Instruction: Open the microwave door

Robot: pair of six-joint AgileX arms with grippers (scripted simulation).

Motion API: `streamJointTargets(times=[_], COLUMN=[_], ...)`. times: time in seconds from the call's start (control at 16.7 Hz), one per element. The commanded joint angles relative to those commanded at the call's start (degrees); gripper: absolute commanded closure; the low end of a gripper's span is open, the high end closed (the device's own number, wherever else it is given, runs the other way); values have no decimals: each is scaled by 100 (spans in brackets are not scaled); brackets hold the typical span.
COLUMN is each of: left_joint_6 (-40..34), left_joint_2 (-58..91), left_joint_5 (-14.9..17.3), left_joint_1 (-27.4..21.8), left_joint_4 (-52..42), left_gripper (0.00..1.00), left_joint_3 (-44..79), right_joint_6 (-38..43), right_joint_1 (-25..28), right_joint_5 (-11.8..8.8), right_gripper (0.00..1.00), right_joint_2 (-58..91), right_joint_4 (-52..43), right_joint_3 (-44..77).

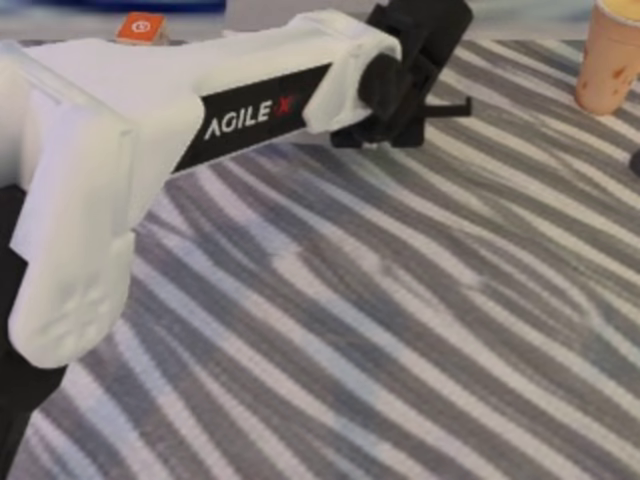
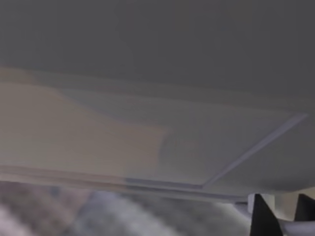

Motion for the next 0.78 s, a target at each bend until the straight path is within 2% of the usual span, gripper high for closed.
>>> streamJointTargets(times=[0.48, 0.78], left_joint_6=[0, 133], left_joint_2=[0, -136], left_joint_5=[0, 110], left_joint_1=[0, -10], left_joint_4=[0, 163], left_gripper=[100, 100], left_joint_3=[0, -249], right_joint_6=[0, 0], right_joint_1=[0, 0], right_joint_5=[0, 0], right_gripper=[0, 0], right_joint_2=[0, 0], right_joint_4=[0, 0], right_joint_3=[0, 0])
